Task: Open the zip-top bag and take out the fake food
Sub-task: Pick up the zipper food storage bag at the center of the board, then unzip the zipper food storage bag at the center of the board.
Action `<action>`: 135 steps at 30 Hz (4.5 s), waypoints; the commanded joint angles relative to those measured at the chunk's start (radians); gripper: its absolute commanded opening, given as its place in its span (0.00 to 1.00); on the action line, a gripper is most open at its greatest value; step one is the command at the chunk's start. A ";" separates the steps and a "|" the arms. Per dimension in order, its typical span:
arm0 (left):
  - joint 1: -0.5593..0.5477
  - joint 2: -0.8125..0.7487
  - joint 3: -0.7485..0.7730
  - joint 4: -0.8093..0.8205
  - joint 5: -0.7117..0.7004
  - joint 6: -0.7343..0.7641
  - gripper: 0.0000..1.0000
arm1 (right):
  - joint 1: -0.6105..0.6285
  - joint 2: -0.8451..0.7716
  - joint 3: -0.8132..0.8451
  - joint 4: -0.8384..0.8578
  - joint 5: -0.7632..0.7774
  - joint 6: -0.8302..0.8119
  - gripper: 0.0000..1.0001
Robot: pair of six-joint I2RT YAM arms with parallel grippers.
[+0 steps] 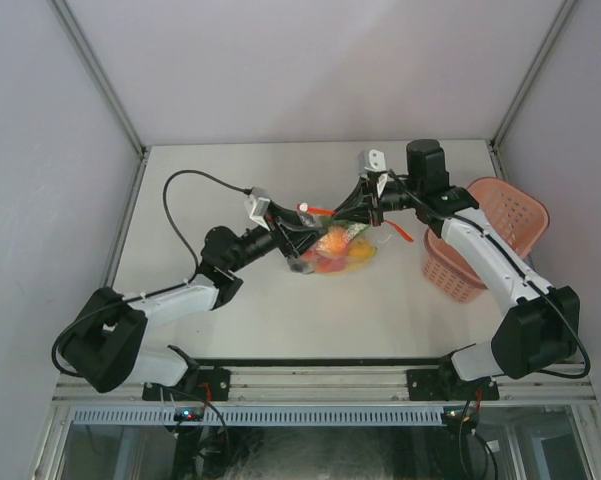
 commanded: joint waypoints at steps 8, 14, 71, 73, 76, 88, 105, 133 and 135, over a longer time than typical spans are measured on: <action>0.006 0.030 0.059 0.067 0.061 -0.010 0.00 | -0.018 -0.048 0.008 0.070 -0.066 0.030 0.00; -0.022 -0.080 0.095 -0.231 -0.007 0.217 0.00 | -0.029 -0.053 0.033 0.129 -0.134 0.174 0.46; -0.085 -0.219 0.106 -0.442 -0.075 0.328 0.31 | 0.143 0.057 0.158 0.074 0.092 0.497 0.00; -0.067 -0.241 0.074 -0.426 -0.040 0.312 0.43 | 0.136 0.054 0.175 0.056 0.058 0.435 0.00; -0.029 -0.275 0.043 -0.415 0.032 0.303 0.55 | 0.124 0.038 0.178 0.046 0.005 0.324 0.00; -0.011 -0.232 0.145 -0.511 0.096 0.366 0.60 | 0.125 0.029 0.194 0.005 -0.079 0.160 0.00; -0.011 -0.221 0.135 -0.458 0.028 0.338 0.00 | 0.098 0.035 0.196 -0.143 -0.057 0.007 0.00; -0.002 -0.281 0.042 -0.366 -0.047 0.289 0.00 | 0.041 0.018 0.133 -0.228 -0.016 -0.029 0.00; -0.001 -0.282 0.039 -0.358 -0.051 0.285 0.00 | 0.040 0.018 0.130 -0.226 -0.011 -0.017 0.00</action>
